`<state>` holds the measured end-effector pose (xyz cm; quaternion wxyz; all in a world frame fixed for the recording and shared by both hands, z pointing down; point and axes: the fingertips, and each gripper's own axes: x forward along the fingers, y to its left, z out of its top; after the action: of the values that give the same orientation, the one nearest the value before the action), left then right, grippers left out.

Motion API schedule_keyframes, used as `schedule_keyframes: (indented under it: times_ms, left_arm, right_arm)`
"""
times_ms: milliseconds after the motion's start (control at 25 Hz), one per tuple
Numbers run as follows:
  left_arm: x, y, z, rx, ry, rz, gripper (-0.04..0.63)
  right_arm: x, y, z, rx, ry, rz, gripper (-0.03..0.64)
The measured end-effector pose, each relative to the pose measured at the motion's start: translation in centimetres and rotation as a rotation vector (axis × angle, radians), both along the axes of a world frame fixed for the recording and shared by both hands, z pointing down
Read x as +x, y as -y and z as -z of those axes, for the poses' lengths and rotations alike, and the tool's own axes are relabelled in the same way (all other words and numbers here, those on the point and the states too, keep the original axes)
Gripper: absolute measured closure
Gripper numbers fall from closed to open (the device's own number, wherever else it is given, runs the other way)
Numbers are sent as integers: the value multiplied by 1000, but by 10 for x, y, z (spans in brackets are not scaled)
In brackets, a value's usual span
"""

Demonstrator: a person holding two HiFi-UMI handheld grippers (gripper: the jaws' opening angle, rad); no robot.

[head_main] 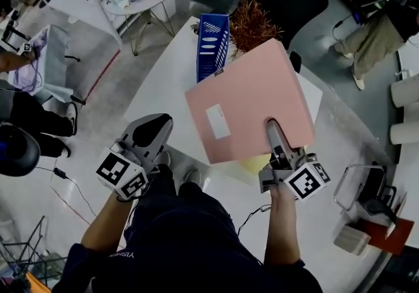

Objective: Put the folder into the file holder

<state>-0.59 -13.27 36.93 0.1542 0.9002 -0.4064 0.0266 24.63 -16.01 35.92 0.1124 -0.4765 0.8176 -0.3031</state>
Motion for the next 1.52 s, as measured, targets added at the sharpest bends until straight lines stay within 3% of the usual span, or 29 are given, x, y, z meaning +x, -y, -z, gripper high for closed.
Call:
schedule_keyframes:
  times_ms: [680, 920, 1520]
  left_arm:
    - [-37, 58, -5, -17, -37, -129, 546]
    - [-49, 75, -9, -24, -51, -169, 546]
    - [-63, 91, -21, -46, -68, -232, 546]
  right_arm:
    - [-25, 30, 36, 55, -144, -168, 357]
    - [-38, 32, 50, 75, -256, -193, 357]
    - [-71, 34, 62, 92, -386, -199, 357]
